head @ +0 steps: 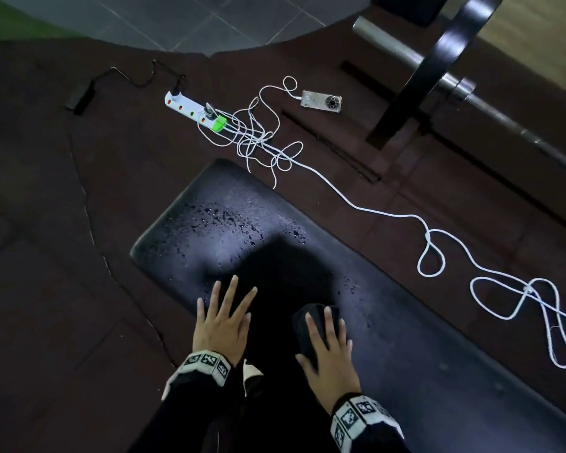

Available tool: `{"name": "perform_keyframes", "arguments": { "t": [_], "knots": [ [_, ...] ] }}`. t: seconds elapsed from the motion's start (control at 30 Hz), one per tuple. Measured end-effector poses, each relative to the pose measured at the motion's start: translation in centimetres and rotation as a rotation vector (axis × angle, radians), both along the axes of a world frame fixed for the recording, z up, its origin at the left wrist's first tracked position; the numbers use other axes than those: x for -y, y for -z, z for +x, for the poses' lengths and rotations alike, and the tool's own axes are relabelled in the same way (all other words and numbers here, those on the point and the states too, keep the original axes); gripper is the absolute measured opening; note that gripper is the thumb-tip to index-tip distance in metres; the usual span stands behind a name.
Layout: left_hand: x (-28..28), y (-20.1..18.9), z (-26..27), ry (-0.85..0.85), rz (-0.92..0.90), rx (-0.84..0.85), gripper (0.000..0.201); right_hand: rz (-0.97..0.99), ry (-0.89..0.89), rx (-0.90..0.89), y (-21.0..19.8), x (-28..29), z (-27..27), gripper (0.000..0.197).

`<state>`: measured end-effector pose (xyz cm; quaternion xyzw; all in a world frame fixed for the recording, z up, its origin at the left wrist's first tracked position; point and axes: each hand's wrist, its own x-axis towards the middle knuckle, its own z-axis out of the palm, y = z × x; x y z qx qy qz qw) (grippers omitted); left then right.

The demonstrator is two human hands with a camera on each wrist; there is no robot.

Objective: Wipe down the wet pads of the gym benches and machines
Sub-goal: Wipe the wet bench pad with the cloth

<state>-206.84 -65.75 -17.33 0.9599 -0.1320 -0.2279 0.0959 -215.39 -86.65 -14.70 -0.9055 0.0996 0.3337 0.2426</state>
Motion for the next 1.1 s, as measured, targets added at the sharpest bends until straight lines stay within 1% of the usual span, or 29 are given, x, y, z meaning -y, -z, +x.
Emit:
{"name": "perform_keyframes", "arguments": {
  "t": [0.07,0.13,0.23,0.27,0.33,0.4,0.47,0.57,0.67,0.7,0.8,0.93,1.03,1.1],
  "knots": [
    [-1.3,0.0,1.4,0.037,0.022,0.01,0.054,-0.045,-0.02,-0.031,0.4,-0.2,0.0,0.079],
    [-2.2,-0.2,2.9,-0.014,0.033,-0.005,0.055,-0.066,-0.056,-0.018,0.5,0.2,-0.6,0.08],
    [-3.0,-0.2,5.0,-0.101,0.027,-0.043,0.06,-0.062,-0.085,0.062,0.7,1.4,-2.0,0.069],
    [-3.0,-0.3,5.5,-0.134,0.022,-0.061,0.063,-0.114,-0.113,0.072,0.7,1.9,-2.5,0.065],
    [-2.9,-0.1,6.0,-0.185,0.021,-0.102,0.072,-0.174,-0.112,0.054,0.8,2.6,-3.3,0.063],
    [-2.5,0.3,5.9,-0.202,0.036,-0.126,0.078,-0.203,-0.13,0.068,0.9,2.7,-3.6,0.059],
    [-2.2,0.4,5.7,-0.212,0.058,-0.171,0.082,-0.215,-0.186,0.139,1.4,2.7,-3.9,0.051],
    [-1.6,0.0,5.9,-0.23,0.084,-0.246,0.086,-0.223,-0.268,0.23,2.1,2.7,-3.1,0.049],
    [-1.3,-0.5,6.3,-0.215,0.129,-0.316,0.085,-0.214,-0.349,0.328,2.8,2.5,-1.1,0.047],
    [-1.2,-0.6,6.4,-0.212,0.134,-0.333,0.084,-0.206,-0.371,0.372,3.0,2.6,-0.2,0.05],
    [-1.0,-1.2,6.5,-0.212,0.145,-0.376,0.081,-0.185,-0.389,0.438,3.3,2.6,2.9,0.054],
    [-0.8,-1.7,6.7,-0.213,0.179,-0.401,0.081,-0.194,-0.413,0.423,3.7,3.4,9.3,0.052],
    [-0.7,-1.9,6.7,-0.218,0.187,-0.418,0.082,-0.222,-0.35,0.378,3.5,5.2,13.2,0.051],
    [-0.7,-2.0,6.9,-0.22,0.195,-0.429,0.083,-0.204,-0.272,0.336,3.4,6.9,14.0,0.051]
  ]
}}
